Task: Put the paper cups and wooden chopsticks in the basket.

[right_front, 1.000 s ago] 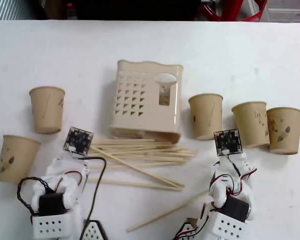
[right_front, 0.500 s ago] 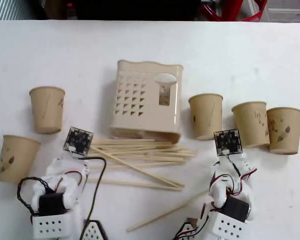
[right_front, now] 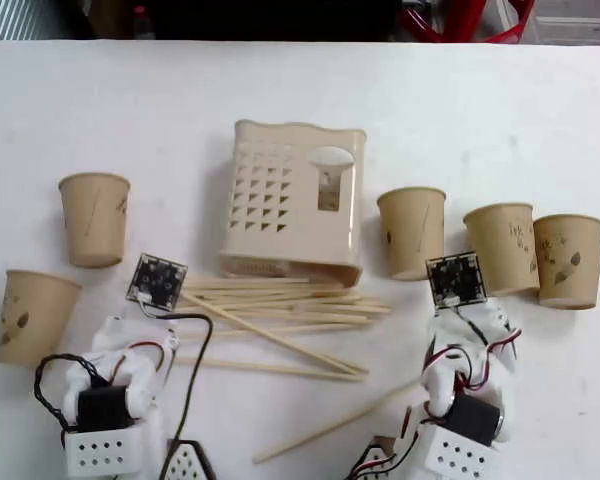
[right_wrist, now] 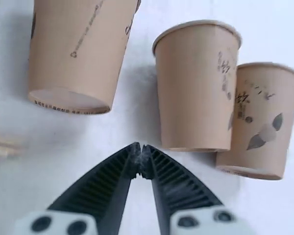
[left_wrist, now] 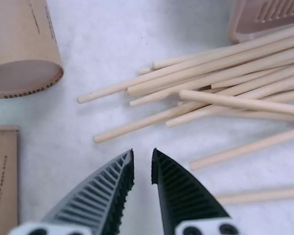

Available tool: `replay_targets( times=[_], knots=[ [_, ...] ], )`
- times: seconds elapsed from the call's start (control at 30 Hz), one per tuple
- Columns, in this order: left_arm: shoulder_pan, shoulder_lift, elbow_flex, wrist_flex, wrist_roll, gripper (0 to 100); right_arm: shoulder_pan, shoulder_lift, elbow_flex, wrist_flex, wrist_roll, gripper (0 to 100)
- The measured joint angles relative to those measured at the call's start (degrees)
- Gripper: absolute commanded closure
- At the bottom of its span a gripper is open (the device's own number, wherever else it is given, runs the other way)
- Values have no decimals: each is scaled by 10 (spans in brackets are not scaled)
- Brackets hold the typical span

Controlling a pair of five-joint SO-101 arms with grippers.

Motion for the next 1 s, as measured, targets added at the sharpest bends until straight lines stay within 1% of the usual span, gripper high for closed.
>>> replay_targets(
  times=[0.1, 0.23, 0.37, 0.47, 0.63, 0.73, 0.83, 0.9, 1.0],
  knots=[
    [0, 0, 0, 0, 0, 916, -8, 0, -62, 12, -15, 981],
    [0, 0, 0, 0, 0, 916, -53, 8, -165, 54, -40, 981],
    [0, 0, 0, 0, 0, 916, -109, 103, -271, 59, -80, 981],
    [0, 0, 0, 0, 0, 916, -167, 222, -365, 59, -98, 981],
    [0, 0, 0, 0, 0, 916, -251, 481, -567, 68, -163, 970],
    [0, 0, 0, 0, 0, 916, -299, 653, -698, 93, -172, 898],
    [0, 0, 0, 0, 0, 916, -326, 818, -814, 113, -174, 827],
    [0, 0, 0, 0, 0, 916, -339, 912, -876, 116, -175, 800],
    [0, 0, 0, 0, 0, 916, -354, 1010, -935, 115, -183, 793]
  ],
)
